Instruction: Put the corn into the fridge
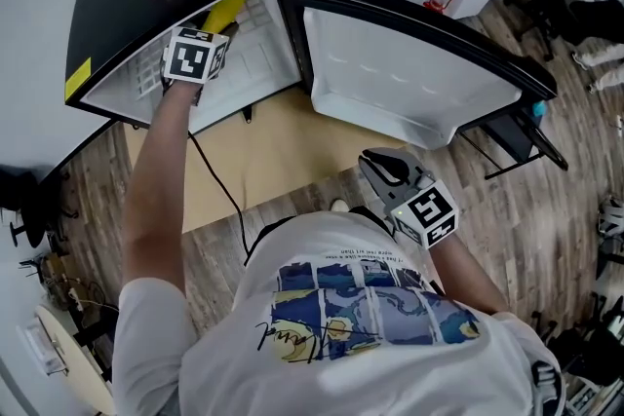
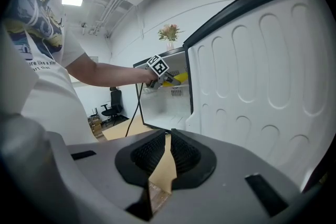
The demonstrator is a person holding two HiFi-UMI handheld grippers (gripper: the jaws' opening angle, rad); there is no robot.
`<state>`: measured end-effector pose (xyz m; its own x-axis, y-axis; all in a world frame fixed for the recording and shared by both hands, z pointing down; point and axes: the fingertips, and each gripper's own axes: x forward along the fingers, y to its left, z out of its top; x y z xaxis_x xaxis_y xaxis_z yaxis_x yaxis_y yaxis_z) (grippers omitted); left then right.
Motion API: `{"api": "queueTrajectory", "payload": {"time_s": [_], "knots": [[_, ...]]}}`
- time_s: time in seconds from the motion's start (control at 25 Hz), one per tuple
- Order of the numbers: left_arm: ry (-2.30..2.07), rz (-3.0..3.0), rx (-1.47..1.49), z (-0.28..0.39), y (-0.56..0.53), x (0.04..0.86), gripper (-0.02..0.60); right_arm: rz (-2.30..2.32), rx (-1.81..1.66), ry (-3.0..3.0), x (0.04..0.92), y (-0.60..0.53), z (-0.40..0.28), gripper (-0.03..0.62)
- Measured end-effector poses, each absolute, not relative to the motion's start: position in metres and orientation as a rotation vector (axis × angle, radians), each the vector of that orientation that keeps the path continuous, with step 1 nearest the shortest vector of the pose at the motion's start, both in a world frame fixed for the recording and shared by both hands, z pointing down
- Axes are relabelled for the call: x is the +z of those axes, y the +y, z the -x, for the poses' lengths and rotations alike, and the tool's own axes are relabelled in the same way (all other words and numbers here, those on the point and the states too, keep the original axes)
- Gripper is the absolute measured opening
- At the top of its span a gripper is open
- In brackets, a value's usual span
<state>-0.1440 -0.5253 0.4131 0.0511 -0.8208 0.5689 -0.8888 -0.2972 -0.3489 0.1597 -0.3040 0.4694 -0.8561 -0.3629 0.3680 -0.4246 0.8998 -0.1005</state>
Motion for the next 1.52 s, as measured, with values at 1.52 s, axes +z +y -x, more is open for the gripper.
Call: {"api": "queueTrajectory", "payload": {"time_s": [1.52], "knots": [[-1.882,-2.221,0.849,0.160,-0.490,0.400,0.296,-0.535,0.239,-2.723,0.471,-0.304,-0.137,0.035]]}}
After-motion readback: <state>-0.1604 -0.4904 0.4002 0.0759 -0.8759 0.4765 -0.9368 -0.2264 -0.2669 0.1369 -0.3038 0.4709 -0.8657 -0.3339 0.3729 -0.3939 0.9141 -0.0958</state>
